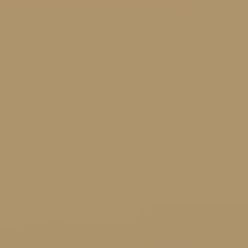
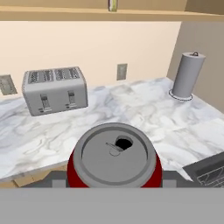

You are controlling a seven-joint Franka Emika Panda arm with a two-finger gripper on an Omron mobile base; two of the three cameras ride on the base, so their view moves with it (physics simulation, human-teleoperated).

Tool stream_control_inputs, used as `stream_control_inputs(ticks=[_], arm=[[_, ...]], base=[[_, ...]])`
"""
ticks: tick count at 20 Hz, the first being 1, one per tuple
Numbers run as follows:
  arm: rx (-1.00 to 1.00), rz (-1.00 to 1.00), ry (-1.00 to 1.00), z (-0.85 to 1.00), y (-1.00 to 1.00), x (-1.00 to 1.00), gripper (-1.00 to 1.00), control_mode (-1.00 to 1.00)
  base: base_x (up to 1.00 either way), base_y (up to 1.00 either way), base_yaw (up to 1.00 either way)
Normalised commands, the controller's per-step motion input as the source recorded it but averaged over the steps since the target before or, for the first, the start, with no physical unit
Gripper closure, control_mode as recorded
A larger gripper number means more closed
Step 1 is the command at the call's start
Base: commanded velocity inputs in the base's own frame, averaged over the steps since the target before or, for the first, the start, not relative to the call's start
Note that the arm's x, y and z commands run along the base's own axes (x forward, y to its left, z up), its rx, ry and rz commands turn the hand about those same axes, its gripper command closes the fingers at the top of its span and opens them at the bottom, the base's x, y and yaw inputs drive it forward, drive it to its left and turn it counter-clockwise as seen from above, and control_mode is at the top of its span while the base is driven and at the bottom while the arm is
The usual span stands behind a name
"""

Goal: Sort all alcoholic drinks to one cabinet, and non-alcoholic drinks to the other.

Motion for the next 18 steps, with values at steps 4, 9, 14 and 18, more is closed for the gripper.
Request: stream_control_inputs(ticks=[4,9,14,18], arm=[[0.00,0.00,0.00,0.00,0.00,0.00,1.00,1.00],[0.00,0.00,0.00,0.00,0.00,0.00,1.00,1.00],[0.00,0.00,0.00,0.00,0.00,0.00,1.00,1.00],[0.00,0.00,0.00,0.00,0.00,0.00,1.00,1.00]], base=[[0.00,-0.33,0.14],[0.00,-0.34,0.13],[0.01,-0.34,0.12],[0.03,-0.38,0.12]])
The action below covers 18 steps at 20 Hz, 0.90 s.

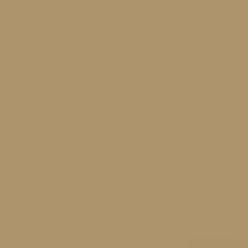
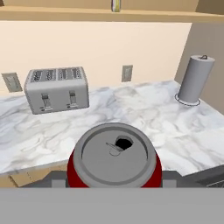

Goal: Sort all alcoholic drinks to one cabinet, and non-alcoholic drinks to the other.

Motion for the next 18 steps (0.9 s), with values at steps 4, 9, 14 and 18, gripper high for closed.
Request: stream_control_inputs(ticks=[4,9,14,18], arm=[[0.00,0.00,0.00,0.00,0.00,0.00,1.00,1.00],[0.00,0.00,0.00,0.00,0.00,0.00,1.00,1.00],[0.00,0.00,0.00,0.00,0.00,0.00,1.00,1.00],[0.00,0.00,0.00,0.00,0.00,0.00,1.00,1.00]], base=[[0.10,-0.38,0.10],[0.34,-0.19,0.08],[0.42,-0.08,0.09],[0.43,-0.11,0.09]])
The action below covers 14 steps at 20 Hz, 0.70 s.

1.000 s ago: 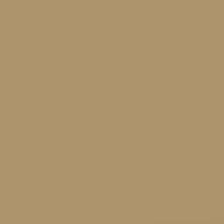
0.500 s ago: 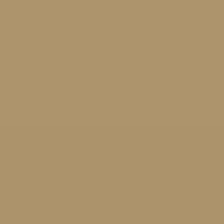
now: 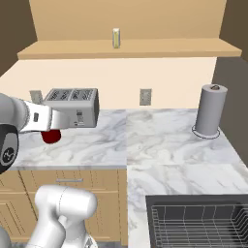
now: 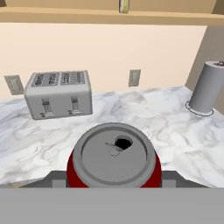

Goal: Sort all alcoholic drinks to one cabinet, and non-alcoholic drinks to the other.

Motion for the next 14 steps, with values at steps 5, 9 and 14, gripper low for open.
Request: stream_control_inputs(ticks=[5,9,14], arm=[[0.00,0.00,0.00,0.00,0.00,0.00,1.00,1.00],[0.00,0.00,0.00,0.00,0.00,0.00,1.00,1.00],[0.00,0.00,0.00,0.00,0.00,0.00,1.00,1.00]], base=[[0.33,-0.23,0.10],[0.11,-0.32,0.15],[0.03,-0.32,0.18]])
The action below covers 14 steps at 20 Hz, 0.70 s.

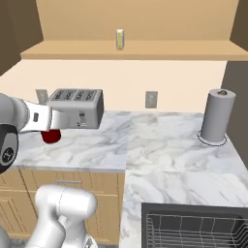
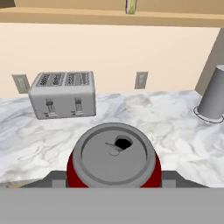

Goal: Sort all alcoholic drinks to one cabinet, and non-alcoholic drinks to the other.

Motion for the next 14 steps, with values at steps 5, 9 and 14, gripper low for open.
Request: stream_control_inputs(ticks=[5,9,14], arm=[[0.00,0.00,0.00,0.00,0.00,0.00,1.00,1.00],[0.00,0.00,0.00,0.00,0.00,0.00,1.00,1.00],[0.00,0.00,0.00,0.00,0.00,0.00,1.00,1.00]], base=[[0.14,-0.21,0.19],[0.24,-0.08,0.10],[0.25,-0.04,0.03]])
